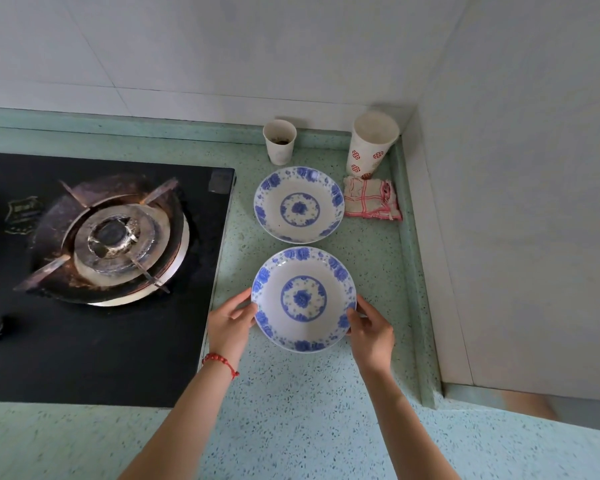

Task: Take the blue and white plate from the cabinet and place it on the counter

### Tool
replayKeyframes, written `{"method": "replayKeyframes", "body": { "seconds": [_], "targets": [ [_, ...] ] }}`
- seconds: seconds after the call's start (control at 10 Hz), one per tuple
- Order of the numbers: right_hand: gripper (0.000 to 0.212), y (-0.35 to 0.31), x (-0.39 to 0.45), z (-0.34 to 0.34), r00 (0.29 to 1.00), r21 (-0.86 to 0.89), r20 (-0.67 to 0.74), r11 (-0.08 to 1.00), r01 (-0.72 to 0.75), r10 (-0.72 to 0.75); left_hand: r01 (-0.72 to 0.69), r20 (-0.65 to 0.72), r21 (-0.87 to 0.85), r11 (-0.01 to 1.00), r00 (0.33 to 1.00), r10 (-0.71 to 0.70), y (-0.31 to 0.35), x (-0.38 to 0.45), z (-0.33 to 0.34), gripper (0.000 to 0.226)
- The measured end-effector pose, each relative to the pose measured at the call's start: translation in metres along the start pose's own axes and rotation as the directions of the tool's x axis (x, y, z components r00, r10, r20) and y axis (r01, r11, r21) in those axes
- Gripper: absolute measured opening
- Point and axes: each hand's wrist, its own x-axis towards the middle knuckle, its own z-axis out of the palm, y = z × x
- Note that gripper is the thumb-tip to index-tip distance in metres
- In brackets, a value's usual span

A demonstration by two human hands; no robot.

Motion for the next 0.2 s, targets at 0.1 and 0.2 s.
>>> {"method": "replayKeyframes", "body": {
  "seconds": [0.1,0.2],
  "targets": [
    [0.033,0.0018,0.0007,0.0015,1.000,0.022,-0.002,1.000,0.006,-0.006,-0.016,0.007,-0.006,1.000,1.000,0.016,-0.0032,0.0026,-0.0010,0.032],
    [0.031,0.0025,-0.0002,0.0015,1.000,0.013,0.006,1.000,0.024,-0.024,-0.016,-0.006,0.036,0.999,1.000,0.016,-0.0004,-0.0006,0.0005,0.033]
  ]
}}
